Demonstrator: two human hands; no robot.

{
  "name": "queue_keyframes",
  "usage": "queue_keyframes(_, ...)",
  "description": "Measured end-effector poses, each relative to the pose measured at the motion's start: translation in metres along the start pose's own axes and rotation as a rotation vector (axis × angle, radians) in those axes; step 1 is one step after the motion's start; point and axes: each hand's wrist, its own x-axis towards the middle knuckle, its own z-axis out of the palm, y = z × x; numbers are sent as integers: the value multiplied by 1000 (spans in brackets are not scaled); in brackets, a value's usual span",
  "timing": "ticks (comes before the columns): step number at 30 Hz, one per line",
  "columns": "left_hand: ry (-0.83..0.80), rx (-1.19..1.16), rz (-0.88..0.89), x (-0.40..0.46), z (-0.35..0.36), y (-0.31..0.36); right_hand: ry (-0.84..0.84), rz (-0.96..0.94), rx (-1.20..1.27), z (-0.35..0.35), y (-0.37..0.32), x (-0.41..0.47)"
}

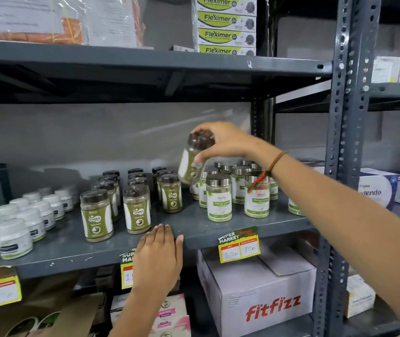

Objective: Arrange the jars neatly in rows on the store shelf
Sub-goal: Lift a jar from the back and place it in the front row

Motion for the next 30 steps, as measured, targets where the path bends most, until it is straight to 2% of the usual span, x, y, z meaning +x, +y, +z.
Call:
queue_keyframes(6,7,-4,4,0,1,0,-270,6,-42,64,-13,16)
queue_keyframes(11,1,5,9,2,6,-2,-364,15,-94,90,-6,28)
queue_keyframes(26,14,14,20,3,11,-4,-424,39,-91,102,-4,36)
queue_keyframes(30,18,25,24,3,11,-4,-371,56,-67,99,-2,26)
